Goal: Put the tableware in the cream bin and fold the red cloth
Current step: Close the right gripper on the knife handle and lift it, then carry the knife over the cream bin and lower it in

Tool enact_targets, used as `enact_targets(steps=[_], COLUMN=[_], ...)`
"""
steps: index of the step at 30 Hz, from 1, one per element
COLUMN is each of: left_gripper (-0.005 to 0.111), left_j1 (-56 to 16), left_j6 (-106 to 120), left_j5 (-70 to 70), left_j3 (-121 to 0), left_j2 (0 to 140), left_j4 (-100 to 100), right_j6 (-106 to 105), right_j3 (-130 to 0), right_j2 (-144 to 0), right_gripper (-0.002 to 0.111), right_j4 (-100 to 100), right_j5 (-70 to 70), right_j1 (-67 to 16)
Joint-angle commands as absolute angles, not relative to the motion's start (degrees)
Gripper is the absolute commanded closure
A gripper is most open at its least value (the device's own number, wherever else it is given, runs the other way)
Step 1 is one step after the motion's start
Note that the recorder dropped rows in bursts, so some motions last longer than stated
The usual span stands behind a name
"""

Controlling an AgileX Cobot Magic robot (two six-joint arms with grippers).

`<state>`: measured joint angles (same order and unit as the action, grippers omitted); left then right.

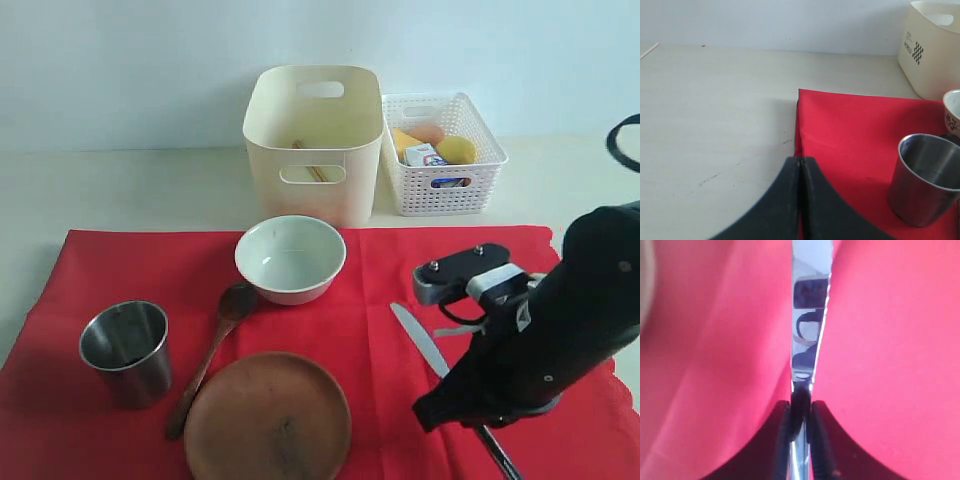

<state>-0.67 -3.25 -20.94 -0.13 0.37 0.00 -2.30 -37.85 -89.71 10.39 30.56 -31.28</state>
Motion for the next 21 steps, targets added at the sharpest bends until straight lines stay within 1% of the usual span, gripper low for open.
enact_targets(steps=[1, 5, 9, 15, 21], left_gripper=[0.107, 0.107, 0.107, 0.107, 0.107], left_j1=[-0.62, -0.62, -0.62, -0.62, -0.62], left_j6=[-3.49, -3.49, -3.49, -3.49, -3.49], left_j5=[-20.30, -20.30, -20.30, -20.30, -20.30], left_j3=[0.00, 0.00, 0.00, 0.00, 0.00], left_j2=[0.00, 0.00, 0.00, 0.00, 0.00], left_j4=[-0.36, -0.36, -0.36, -0.36, -0.36], right_j6=[-3.34, -3.64, -4.66, -5.63, -6.18], right_j3=[-38.78, -42.30, -47.71, -56.90, -65.31], right_j2=[-83.25, -78.97, -77.86, -79.25, -84.32], right_gripper=[0.108, 0.108, 0.108, 0.108, 0.108], right_j4=[10.04, 10.04, 10.04, 9.91, 10.02], right_j5=[30.43, 30.07, 28.96, 21.55, 14.15], right_j1=[-31.33, -31.33, -31.20, -30.89, -26.86])
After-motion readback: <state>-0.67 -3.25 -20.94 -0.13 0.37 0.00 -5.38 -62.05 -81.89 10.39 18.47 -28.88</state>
